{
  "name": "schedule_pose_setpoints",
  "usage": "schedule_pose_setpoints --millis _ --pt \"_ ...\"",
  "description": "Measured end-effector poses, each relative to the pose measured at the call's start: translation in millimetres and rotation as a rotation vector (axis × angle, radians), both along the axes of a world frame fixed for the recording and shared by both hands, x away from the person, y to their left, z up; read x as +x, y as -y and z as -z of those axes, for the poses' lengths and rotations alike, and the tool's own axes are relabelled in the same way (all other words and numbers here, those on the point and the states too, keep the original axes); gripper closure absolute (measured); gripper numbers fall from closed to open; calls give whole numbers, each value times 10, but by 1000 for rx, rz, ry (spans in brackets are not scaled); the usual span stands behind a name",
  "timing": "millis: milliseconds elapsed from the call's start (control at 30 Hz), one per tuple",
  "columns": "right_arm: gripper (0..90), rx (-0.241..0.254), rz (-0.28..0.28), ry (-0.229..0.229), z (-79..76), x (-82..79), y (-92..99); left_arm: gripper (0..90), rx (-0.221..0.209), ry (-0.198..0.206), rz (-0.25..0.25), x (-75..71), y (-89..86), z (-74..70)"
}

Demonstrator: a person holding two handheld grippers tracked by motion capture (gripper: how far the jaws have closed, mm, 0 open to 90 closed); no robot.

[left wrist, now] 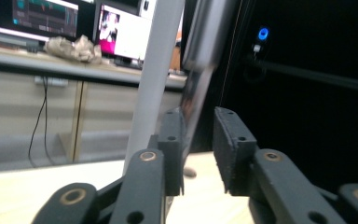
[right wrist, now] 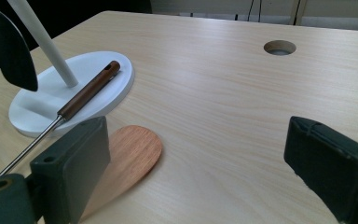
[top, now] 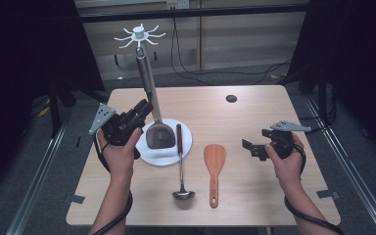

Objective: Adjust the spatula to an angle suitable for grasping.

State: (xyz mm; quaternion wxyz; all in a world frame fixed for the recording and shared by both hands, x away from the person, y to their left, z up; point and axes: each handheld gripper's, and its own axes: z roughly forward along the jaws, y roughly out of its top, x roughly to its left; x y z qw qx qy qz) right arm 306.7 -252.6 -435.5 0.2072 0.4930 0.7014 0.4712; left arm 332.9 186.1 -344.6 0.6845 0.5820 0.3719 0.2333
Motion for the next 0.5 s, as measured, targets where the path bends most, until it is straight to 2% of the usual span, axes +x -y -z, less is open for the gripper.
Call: schedule_pose_setpoints --millis 67,233,400,500 --pt "67 0 2 0 -3 -2 3 793 -21 34 -16 -25 -3 -85" --pt "67 3 3 0 0 -1 4 894 -80 90 -35 -50 -4 -262" --pt "67 6 2 1 -5 -1 8 900 -133 145 -40 -52 43 -454" --pt "67 3 7 1 1 0 14 900 -125 172 -43 -34 87 -570"
